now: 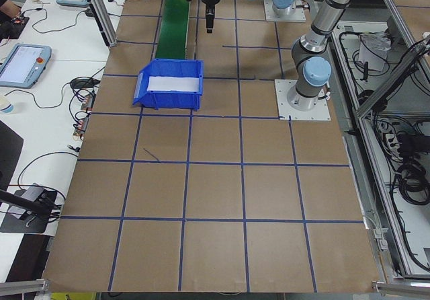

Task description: Move block left to right into plate

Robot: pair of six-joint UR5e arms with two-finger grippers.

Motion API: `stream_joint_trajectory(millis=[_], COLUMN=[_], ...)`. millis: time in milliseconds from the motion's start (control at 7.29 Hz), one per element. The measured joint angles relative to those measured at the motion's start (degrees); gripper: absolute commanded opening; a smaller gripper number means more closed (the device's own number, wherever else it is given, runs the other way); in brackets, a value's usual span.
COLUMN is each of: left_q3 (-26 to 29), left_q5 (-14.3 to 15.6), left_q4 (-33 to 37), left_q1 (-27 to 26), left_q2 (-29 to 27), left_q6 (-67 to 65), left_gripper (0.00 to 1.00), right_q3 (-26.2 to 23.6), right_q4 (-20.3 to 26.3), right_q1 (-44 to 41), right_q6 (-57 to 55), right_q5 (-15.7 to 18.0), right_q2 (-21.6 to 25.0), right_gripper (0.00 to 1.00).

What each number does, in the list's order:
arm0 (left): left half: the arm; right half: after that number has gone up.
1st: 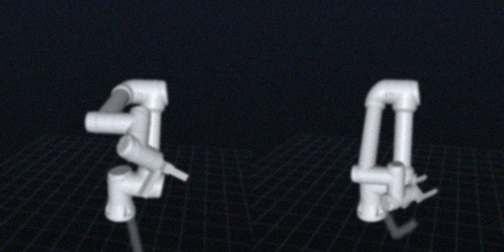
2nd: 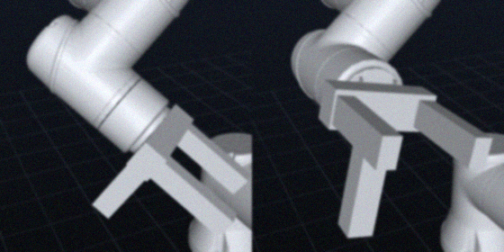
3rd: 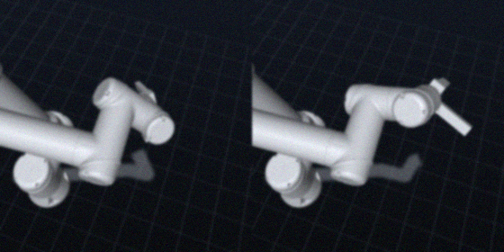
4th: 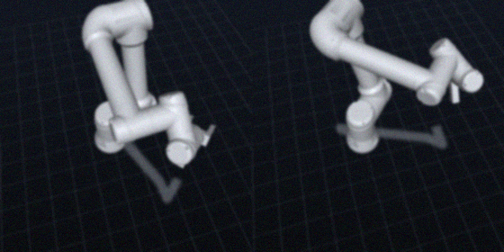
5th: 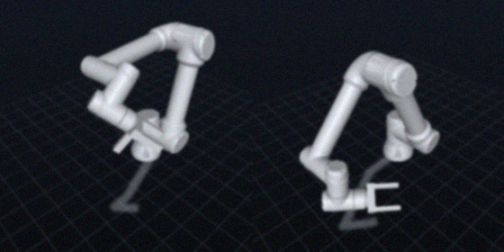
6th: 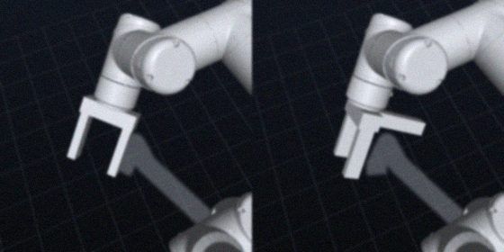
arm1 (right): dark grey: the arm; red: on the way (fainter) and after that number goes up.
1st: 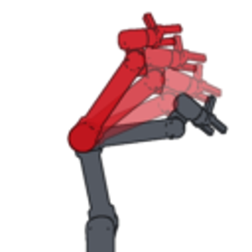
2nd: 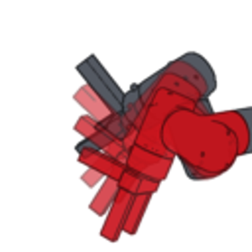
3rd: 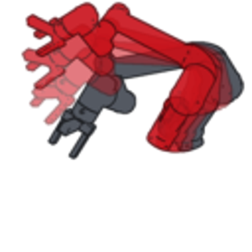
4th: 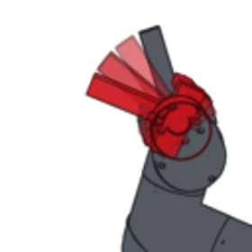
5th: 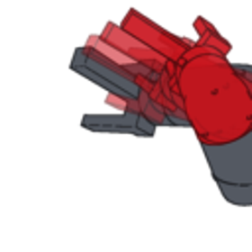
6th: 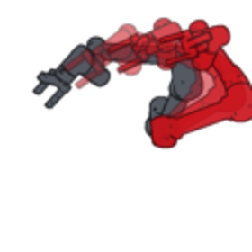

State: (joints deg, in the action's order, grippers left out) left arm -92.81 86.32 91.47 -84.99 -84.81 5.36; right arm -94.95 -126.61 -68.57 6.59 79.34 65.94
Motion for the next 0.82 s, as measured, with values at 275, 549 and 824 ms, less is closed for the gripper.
stream_joint_trajectory(millis=[275,549,824], left_q3=[0.00,0.00,0.00], left_q5=[-0.01,-0.01,-0.01], left_q4=[0.02,0.02,0.03], left_q1=[0.00,0.00,0.00], left_q2=[0.01,0.01,0.00], left_q6=[0.00,0.00,0.00], left_gripper=[1.00,1.00,1.00], right_q3=[-2.58,-11.04,-18.04], right_q4=[8.82,16.17,17.45], right_q1=[2.96,11.14,21.99], right_q6=[11.52,23.62,35.73], right_q5=[7.90,12.10,16.00], right_q2=[8.27,20.77,26.33], right_gripper=[0.17,0.17,0.17])
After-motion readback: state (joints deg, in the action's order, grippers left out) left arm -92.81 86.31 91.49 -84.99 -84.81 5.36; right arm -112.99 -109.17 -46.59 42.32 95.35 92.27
